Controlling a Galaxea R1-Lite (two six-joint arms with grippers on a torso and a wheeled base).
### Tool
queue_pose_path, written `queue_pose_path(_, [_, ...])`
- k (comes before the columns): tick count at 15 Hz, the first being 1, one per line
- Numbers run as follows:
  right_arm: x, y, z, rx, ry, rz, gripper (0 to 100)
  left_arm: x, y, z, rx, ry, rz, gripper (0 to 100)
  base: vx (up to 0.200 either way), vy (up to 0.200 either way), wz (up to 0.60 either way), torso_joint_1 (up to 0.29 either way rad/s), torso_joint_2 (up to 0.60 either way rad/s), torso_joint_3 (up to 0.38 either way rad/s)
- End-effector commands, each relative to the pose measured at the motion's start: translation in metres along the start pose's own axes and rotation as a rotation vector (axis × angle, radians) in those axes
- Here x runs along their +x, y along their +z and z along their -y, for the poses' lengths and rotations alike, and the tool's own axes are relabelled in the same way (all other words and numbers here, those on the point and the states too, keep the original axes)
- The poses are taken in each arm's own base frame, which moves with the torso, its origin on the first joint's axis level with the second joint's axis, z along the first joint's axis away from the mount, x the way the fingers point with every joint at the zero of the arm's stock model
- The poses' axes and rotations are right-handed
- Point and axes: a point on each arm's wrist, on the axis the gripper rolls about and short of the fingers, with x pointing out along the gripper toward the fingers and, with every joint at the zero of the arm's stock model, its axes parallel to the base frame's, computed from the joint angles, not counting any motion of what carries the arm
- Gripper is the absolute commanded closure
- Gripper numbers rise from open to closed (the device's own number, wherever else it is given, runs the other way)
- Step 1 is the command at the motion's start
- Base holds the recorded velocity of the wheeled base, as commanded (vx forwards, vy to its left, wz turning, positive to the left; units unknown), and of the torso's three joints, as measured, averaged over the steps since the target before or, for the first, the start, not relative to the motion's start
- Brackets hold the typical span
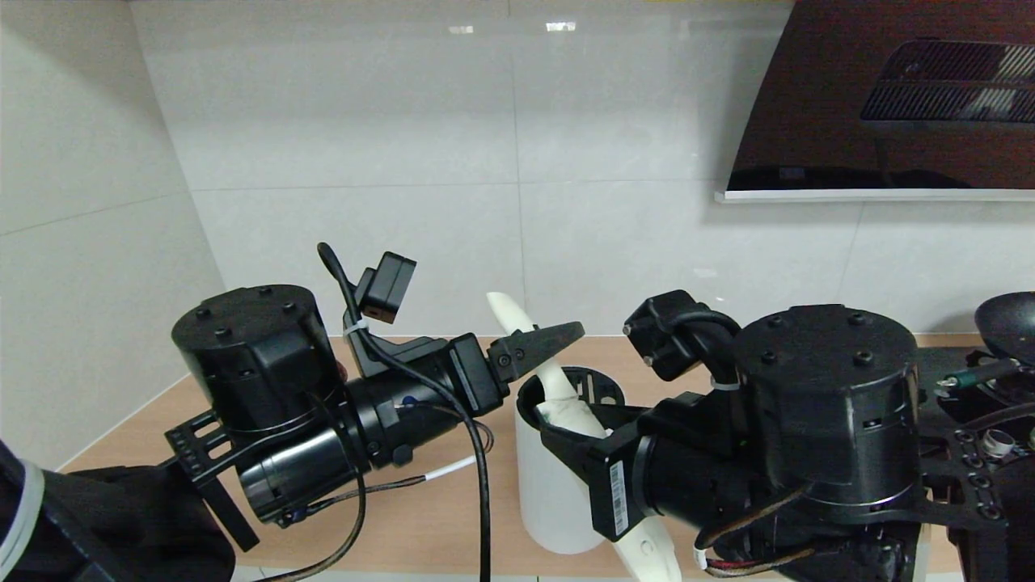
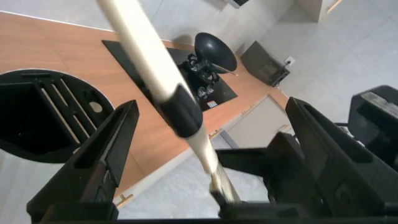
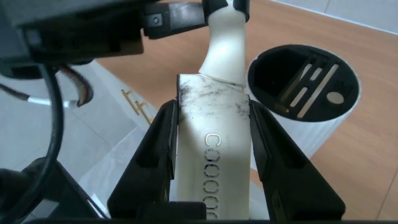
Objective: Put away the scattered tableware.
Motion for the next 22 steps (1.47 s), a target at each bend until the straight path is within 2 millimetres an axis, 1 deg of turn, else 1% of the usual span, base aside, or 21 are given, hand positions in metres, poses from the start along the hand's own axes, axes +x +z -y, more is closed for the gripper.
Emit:
queue_pose_path(1, [0.0000,-0.0015,-0.0021,-0.004,0.006,-0.004,100,-0.0008,0.0003,0.0005,0.000,0.000,0.002,0,0.000,0.000,0.00,0.000,0.00,0.000])
queue_pose_path(8, [-0.0038,-0.0026,-0.0076,-0.009,0.026,-0.004,100,0.0022,-0.0026,-0.0024,-0.004,0.010,-0.006,0,0.000,0.000,0.00,0.000,0.00,0.000])
queue_pose_path(9, [-0.0038,-0.0026,-0.0076,-0.009,0.026,-0.004,100,0.0022,-0.0025,-0.0023,-0.002,0.009,-0.005,100,0.000,0.000,0.00,0.000,0.00,0.000])
queue_pose_path(22, [-0.0035,-0.0026,-0.0073,-0.007,0.015,0.018,100,0.0006,0.0000,0.0014,0.001,-0.001,0.005,100,0.000,0.000,0.00,0.000,0.00,0.000])
